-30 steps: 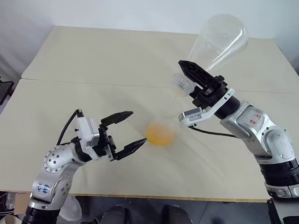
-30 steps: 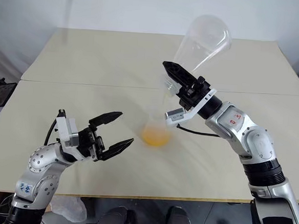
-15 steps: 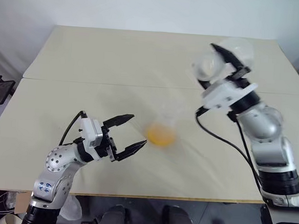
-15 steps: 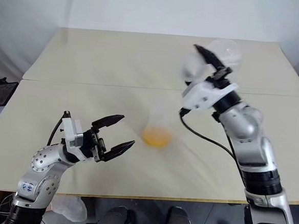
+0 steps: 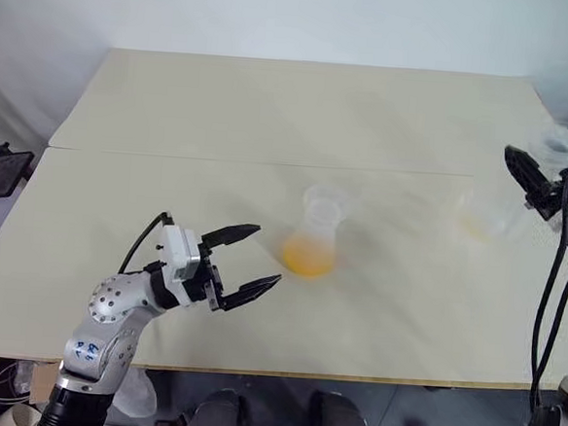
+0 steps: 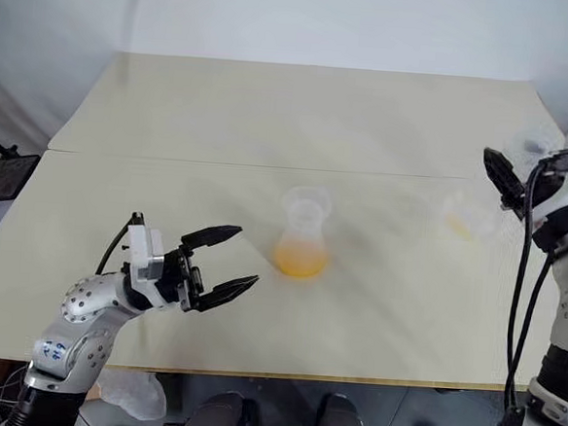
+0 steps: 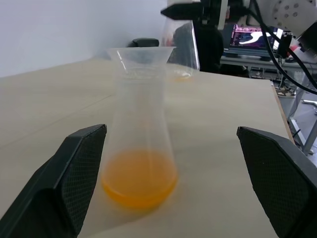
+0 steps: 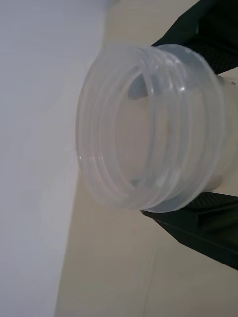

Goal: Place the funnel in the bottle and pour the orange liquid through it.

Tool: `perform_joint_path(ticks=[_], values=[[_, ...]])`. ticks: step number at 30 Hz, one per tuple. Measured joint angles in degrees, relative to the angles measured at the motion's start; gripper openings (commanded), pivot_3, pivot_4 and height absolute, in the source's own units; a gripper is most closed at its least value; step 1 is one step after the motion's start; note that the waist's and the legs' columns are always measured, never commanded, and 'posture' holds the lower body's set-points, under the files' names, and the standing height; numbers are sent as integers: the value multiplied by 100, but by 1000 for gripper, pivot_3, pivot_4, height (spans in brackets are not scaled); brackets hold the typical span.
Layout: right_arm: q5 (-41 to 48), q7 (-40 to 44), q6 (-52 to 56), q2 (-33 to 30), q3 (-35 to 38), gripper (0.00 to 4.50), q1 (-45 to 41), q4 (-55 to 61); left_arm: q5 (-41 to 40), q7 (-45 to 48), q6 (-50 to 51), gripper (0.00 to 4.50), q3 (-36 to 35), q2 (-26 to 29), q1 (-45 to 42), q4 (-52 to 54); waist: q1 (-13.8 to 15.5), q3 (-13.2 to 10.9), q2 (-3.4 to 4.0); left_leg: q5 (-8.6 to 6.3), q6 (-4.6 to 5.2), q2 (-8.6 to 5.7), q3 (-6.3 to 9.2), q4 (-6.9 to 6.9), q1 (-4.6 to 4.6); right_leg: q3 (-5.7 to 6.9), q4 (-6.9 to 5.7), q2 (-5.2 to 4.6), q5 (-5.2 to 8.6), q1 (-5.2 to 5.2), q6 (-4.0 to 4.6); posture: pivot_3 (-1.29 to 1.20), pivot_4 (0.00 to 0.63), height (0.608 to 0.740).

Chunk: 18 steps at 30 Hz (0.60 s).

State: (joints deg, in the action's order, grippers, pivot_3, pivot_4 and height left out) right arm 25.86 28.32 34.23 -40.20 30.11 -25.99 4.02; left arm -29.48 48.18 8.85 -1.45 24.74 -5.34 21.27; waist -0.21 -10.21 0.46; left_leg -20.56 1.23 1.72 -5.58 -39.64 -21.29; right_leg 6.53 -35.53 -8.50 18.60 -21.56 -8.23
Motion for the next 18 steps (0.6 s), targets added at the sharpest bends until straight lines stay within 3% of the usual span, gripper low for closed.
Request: perform_joint_path(ticks=[7, 14, 18], values=[[-203, -306, -218, -5, 178, 2476, 607, -360, -12, -8, 102, 4500, -10, 16, 56, 37, 52, 0, 0, 0, 0, -6, 2, 4, -3, 1, 3, -1, 0, -2, -1, 0, 150, 740], [-108, -925, -639, 391, 1228, 2476, 1264, -113, -24, -113, 144, 4500, -50, 21, 243, 84, 118, 0, 1, 1, -2, -4, -5, 4, -1, -4, 9, 3, -1, -1, -2, 0, 150, 740], [-121, -1169, -958, 521, 1439, 2476, 1393, -309, -40, -104, 202, 4500, -26, 21, 148, 80, 115, 1, 1, 2, -3, -2, -17, 4, 4, -12, 10, 6, -1, -1, -2, 0, 150, 740]])
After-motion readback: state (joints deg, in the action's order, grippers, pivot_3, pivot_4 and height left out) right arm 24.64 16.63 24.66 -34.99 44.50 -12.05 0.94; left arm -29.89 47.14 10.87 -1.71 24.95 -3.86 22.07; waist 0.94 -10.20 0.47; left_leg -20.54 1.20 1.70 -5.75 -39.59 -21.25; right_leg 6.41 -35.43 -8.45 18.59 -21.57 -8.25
